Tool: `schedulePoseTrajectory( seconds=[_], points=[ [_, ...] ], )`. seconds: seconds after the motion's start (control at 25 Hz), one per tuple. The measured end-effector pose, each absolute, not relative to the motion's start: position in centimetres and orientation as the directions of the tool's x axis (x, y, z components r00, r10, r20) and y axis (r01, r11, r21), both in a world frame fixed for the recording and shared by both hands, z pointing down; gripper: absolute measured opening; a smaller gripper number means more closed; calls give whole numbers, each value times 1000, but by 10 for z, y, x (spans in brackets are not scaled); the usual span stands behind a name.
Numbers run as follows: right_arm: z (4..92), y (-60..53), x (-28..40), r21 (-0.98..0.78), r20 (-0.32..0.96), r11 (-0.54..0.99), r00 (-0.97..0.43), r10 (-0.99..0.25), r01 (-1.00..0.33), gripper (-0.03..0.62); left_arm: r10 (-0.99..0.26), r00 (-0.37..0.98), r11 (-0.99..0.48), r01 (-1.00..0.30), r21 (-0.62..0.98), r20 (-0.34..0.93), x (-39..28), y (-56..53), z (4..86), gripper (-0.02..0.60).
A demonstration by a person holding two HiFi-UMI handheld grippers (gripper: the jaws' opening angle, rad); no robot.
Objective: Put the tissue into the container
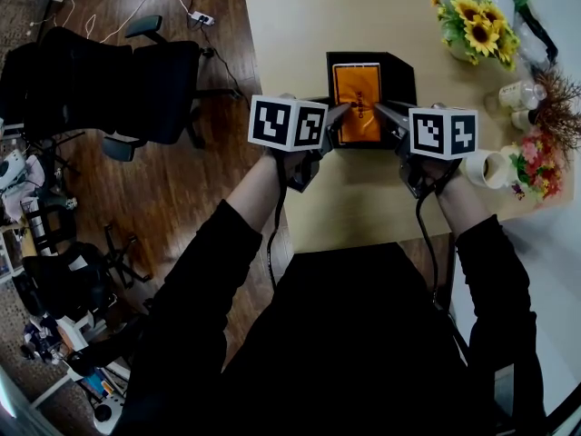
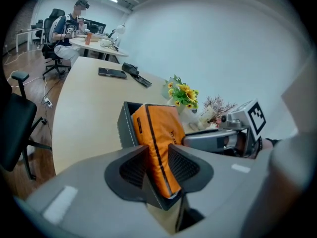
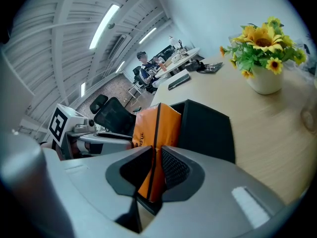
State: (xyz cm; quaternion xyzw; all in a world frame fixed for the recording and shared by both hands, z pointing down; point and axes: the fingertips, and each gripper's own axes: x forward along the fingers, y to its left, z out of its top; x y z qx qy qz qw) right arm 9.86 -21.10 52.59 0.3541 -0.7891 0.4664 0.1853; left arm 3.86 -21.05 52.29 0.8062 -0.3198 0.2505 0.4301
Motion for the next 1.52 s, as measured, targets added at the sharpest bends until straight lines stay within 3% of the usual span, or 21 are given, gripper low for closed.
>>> schedulePoseTrajectory(
  seconds=[0.24,0.76,0.88,1.0,1.16,1.52],
  points=[
    [529,-211,97,-549,671,336,-643,-370,-766,54,-377,650,-364,-759,540,659,18,-216,518,101],
    [531,-215,95,-507,718,315,-595,-361,-803,77,-399,650,-294,-758,581,646,-9,-175,522,63],
    [528,-215,96,-524,702,279,-594,-393,-804,79,-407,656,-272,-752,601,636,-17,-159,523,63],
    [522,-213,102,-538,675,255,-591,-442,-804,124,-429,670,-245,-732,636,606,-23,-147,522,63],
    [510,-211,114,-516,644,242,-559,-522,-821,123,-460,684,-235,-708,666,566,-29,-138,517,63],
    [477,-181,118,-451,582,261,-503,-639,-853,119,-444,659,-376,-752,542,606,-26,-118,497,66]
  ],
)
